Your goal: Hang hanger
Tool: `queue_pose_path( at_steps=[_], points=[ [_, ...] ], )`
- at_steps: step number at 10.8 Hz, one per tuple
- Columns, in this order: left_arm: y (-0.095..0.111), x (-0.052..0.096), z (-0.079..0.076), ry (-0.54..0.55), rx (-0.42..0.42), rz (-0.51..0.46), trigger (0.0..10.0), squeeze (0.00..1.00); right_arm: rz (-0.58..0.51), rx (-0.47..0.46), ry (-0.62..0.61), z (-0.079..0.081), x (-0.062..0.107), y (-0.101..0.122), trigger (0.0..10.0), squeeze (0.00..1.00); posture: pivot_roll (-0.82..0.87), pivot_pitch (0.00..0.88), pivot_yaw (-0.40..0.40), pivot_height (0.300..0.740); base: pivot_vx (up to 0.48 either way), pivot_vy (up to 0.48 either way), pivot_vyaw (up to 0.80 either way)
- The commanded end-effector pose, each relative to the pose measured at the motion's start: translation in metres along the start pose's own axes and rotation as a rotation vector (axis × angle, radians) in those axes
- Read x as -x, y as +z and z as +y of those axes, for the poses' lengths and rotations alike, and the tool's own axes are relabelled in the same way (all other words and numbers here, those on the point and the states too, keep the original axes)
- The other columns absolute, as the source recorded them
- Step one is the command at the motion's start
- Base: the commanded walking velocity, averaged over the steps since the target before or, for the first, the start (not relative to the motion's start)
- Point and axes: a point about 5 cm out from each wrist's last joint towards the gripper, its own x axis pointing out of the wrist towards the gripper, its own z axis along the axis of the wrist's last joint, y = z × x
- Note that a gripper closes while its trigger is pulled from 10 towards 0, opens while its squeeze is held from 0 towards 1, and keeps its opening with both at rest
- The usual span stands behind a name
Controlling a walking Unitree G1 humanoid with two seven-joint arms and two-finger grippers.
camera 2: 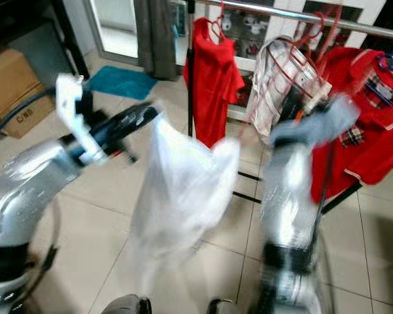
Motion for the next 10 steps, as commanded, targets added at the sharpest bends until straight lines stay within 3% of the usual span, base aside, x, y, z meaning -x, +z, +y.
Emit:
queue_pose_path(
  at_steps=[1,2,4,6,8,10],
  points=[
    [0.005,-0.007,-0.003,-0.017,-0.001,-0.01,0.0,0.0,-0.014,0.041,0.028,0.008,0.006,0.003,10.0,0.0,0.05,0.051,-0.006,0.74,0.0,0.0,0.0],
    [0.006,-0.015,-0.005,-0.037,0.018,-0.017,0.0,0.0,-0.003,0.072,0.031,0.011,0.011,-0.003,10.0,0.0,0.05,0.05,-0.005,0.74,0.0,0.0,0.0],
    [0.022,-0.042,-0.027,-0.175,0.123,-0.096,0.0,0.0,0.026,0.15,-0.014,0.013,0.015,-0.023,10.0,0.0,0.06,0.055,-0.002,0.74,0.0,0.0,0.0],
    [0.007,-0.059,-0.064,-0.347,0.266,-0.05,0.0,0.0,-0.02,0.021,-0.058,0.038,-0.011,-0.032,10.0,0.0,0.06,0.063,0.013,0.74,0.0,0.0,0.0],
    [0.006,-0.067,-0.086,-0.432,0.358,-0.04,0.0,0.0,0.025,-0.133,-0.064,0.056,-0.037,-0.042,10.0,0.0,0.08,0.076,0.013,0.74,0.0,0.0,0.0],
    [0.006,-0.065,-0.096,-0.481,0.393,-0.023,0.0,0.0,0.056,-0.29,-0.055,0.06,-0.06,-0.037,10.0,0.0,0.1,0.087,0.009,0.74,0.0,0.0,0.0]
  ],
)
